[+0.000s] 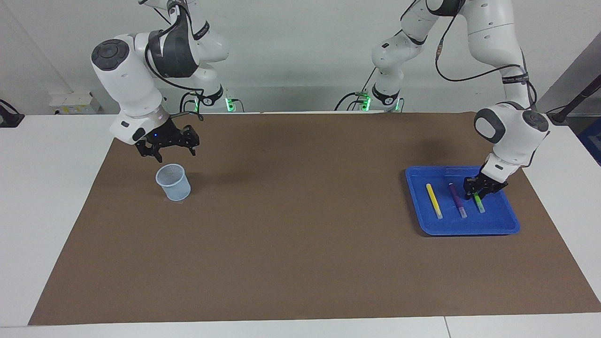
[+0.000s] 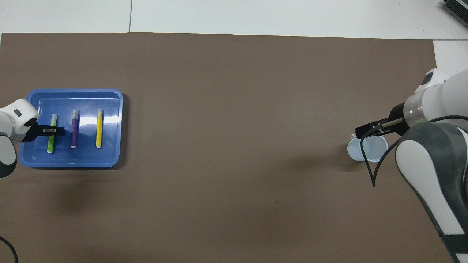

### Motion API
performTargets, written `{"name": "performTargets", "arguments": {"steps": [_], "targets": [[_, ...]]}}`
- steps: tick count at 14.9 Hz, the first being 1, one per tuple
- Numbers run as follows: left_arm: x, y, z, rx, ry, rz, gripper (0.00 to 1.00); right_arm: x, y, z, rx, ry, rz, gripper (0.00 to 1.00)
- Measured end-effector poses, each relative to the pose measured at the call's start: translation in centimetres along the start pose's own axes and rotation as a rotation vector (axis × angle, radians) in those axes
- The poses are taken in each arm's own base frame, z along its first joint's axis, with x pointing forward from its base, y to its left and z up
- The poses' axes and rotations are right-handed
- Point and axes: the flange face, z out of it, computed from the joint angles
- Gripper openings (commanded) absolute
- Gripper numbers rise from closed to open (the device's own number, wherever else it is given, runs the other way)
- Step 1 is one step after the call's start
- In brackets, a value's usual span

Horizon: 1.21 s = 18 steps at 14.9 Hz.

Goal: Right arm passes pens to left for tray arrangement
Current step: 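Lower the green pen into the tray beside the purple pen, then open the left gripper and lift it off the green pen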

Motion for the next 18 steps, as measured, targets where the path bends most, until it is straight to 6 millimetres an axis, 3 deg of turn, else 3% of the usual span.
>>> {"name": "performTargets", "arguments": {"steps": [2,4,6,10,13,15,18], "targets": [[0.1,0.0,-0.1,0.001,0.002,0.000,1.00,0.1,0.1,-2.1,-0.003,0.010,0.001,1.00],[0.1,-0.1,-0.1,0.001,0.004,0.000,1.00,-0.1,0.6,-5.7,-0.020,0.015,0.004,1.00],[0.4,-0.1,-0.4,0.004,0.009,0.000,1.00,-0.4,1.2,-7.5,-0.029,0.021,0.015,1.00],[1.7,-0.4,-2.1,0.001,0.005,0.004,1.00,-0.5,3.7,-6.8,-0.026,0.008,0.058,1.00],[3.0,-0.4,-4.7,-0.010,-0.026,0.010,1.00,-0.9,6.2,-6.6,-0.025,0.005,0.105,1.00],[4.0,-0.2,-7.4,-0.015,-0.045,0.006,1.00,-0.8,6.0,-6.6,-0.025,0.005,0.101,1.00],[5.3,1.9,-11.5,-0.012,-0.058,-0.004,1.00,-0.6,5.2,-6.5,-0.025,0.004,0.086,1.00]]}}
